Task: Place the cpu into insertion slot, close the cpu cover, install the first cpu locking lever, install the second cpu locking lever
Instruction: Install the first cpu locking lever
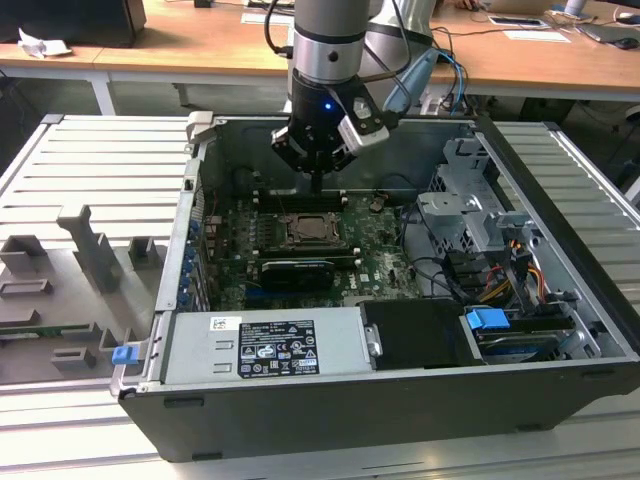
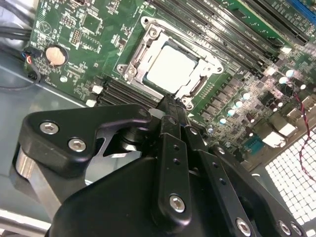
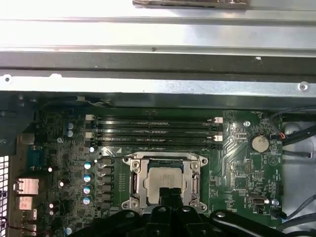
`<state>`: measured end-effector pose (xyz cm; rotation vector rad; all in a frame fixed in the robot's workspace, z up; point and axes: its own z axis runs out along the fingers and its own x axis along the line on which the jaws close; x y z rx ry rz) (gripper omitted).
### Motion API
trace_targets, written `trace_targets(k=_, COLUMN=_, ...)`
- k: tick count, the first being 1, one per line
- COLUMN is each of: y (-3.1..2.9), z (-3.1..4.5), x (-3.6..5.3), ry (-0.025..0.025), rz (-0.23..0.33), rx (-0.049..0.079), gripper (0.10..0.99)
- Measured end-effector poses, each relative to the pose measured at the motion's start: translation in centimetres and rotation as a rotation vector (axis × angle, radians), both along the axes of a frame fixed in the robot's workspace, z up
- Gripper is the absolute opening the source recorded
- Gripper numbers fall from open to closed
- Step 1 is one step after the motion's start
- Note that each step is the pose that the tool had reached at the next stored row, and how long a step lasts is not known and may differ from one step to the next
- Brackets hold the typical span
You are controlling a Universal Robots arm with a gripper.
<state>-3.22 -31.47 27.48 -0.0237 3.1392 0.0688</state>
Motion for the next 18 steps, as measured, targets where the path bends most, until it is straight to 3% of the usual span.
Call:
trace_targets(k=14, y=-0.01, z=-0.03, x=-1.17, ry=-0.0009, rz=0.000, rx=0.000, gripper=0.106)
trace_targets(k=18, y=0.00, z=-0.05, x=-1.95, ry=-0.0012, rz=0.000, rx=0.000, gripper=0.106)
